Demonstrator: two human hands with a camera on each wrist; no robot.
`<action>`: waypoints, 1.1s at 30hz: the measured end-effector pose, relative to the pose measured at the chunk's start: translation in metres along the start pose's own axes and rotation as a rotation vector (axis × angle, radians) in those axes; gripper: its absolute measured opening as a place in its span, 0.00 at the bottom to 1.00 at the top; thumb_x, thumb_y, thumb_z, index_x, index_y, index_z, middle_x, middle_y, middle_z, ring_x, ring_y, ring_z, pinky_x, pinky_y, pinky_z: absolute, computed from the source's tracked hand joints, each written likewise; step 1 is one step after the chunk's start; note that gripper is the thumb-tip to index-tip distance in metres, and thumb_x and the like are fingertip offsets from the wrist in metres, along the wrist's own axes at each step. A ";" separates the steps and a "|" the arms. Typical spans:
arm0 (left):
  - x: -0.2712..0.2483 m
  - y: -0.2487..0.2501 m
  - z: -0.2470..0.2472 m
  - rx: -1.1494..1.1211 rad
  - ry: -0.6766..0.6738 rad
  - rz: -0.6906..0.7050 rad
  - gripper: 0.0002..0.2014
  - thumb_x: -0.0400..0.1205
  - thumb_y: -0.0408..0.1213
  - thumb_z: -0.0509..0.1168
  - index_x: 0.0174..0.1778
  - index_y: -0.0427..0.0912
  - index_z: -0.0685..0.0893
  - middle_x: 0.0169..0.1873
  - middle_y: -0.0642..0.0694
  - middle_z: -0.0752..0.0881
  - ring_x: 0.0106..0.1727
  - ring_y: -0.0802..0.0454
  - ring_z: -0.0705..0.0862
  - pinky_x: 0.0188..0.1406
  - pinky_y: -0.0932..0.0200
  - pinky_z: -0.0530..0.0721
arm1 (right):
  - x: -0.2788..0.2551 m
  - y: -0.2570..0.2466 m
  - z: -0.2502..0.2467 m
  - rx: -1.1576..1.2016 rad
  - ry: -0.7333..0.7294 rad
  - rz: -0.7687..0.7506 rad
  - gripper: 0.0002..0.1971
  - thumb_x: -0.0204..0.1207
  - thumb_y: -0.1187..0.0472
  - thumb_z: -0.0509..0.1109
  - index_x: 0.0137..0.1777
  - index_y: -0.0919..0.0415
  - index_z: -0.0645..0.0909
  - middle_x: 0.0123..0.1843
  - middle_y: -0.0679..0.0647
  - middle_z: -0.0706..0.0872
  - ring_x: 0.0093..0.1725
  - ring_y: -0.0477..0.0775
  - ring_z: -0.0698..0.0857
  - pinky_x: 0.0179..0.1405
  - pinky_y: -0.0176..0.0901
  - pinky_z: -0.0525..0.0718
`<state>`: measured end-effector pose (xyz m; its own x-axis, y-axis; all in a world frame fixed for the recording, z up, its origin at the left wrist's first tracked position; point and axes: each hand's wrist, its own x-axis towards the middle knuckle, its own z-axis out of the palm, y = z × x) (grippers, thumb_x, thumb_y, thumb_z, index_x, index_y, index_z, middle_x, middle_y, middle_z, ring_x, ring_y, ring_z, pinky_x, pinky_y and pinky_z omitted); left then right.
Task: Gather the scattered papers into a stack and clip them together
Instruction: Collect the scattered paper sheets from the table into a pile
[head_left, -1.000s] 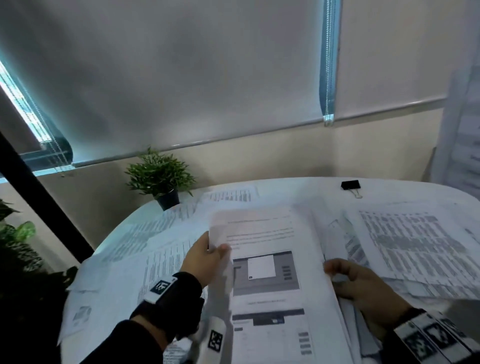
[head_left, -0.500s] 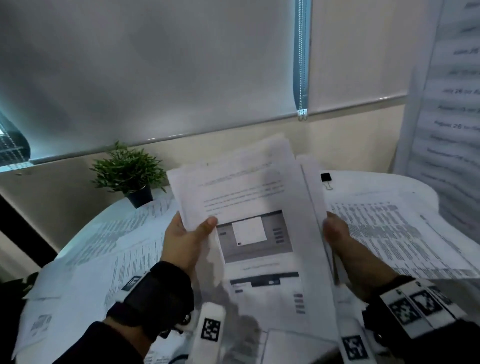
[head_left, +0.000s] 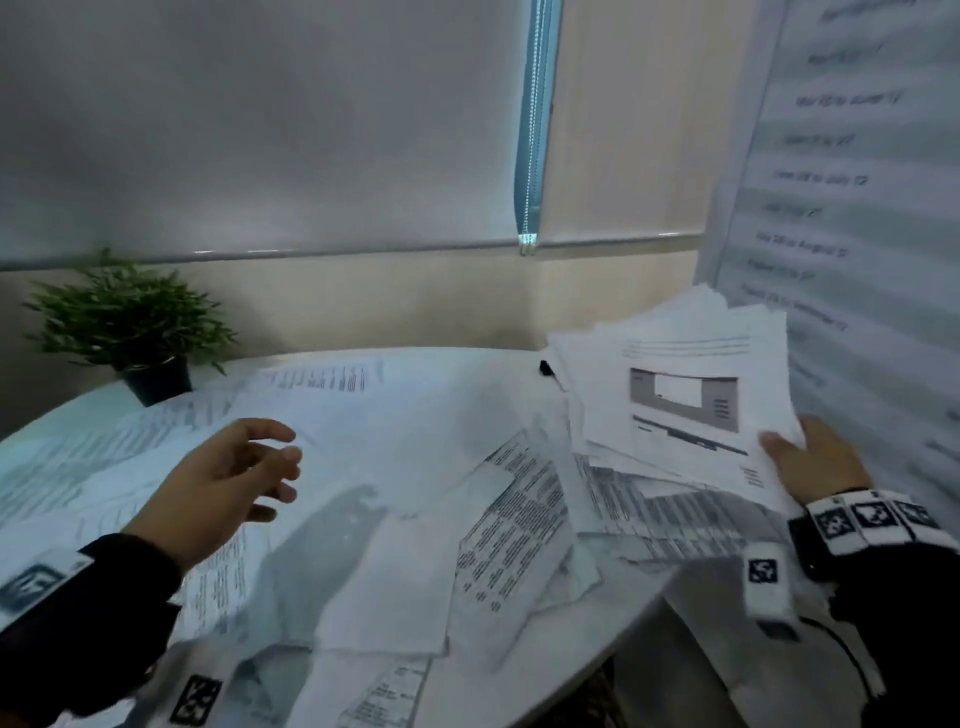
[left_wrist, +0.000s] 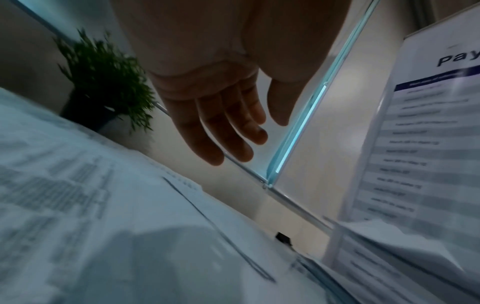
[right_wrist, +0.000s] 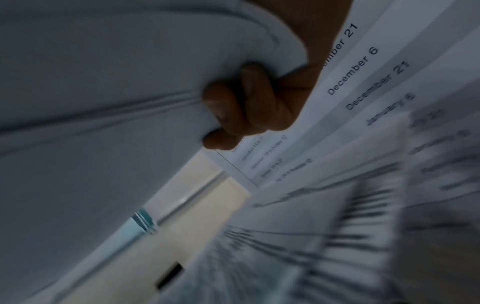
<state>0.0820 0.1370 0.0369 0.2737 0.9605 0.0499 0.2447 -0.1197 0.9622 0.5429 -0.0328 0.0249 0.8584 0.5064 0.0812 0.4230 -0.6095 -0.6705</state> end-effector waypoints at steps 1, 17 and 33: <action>0.001 -0.004 -0.010 0.037 0.011 -0.005 0.04 0.82 0.31 0.65 0.49 0.44 0.83 0.39 0.36 0.86 0.40 0.38 0.84 0.41 0.49 0.81 | 0.005 0.007 0.004 -0.043 -0.034 0.005 0.25 0.82 0.59 0.63 0.76 0.70 0.67 0.77 0.68 0.69 0.75 0.69 0.69 0.72 0.53 0.65; -0.004 -0.033 -0.044 0.891 -0.182 0.005 0.03 0.82 0.46 0.65 0.49 0.55 0.78 0.41 0.56 0.83 0.41 0.57 0.83 0.38 0.64 0.77 | -0.057 -0.052 0.035 -0.135 -0.195 -0.142 0.20 0.77 0.49 0.67 0.68 0.52 0.74 0.63 0.60 0.81 0.61 0.66 0.80 0.64 0.60 0.76; 0.060 -0.020 0.094 1.419 -0.570 0.263 0.26 0.82 0.35 0.63 0.77 0.53 0.71 0.76 0.47 0.72 0.75 0.45 0.72 0.71 0.47 0.75 | -0.160 -0.092 0.115 -0.204 -0.585 -0.495 0.16 0.79 0.45 0.60 0.65 0.41 0.73 0.64 0.47 0.79 0.62 0.51 0.79 0.64 0.48 0.76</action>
<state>0.1805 0.1732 -0.0045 0.6735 0.6952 -0.2510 0.6944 -0.7115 -0.1074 0.3340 0.0122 -0.0112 0.2893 0.9516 -0.1041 0.8090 -0.3012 -0.5047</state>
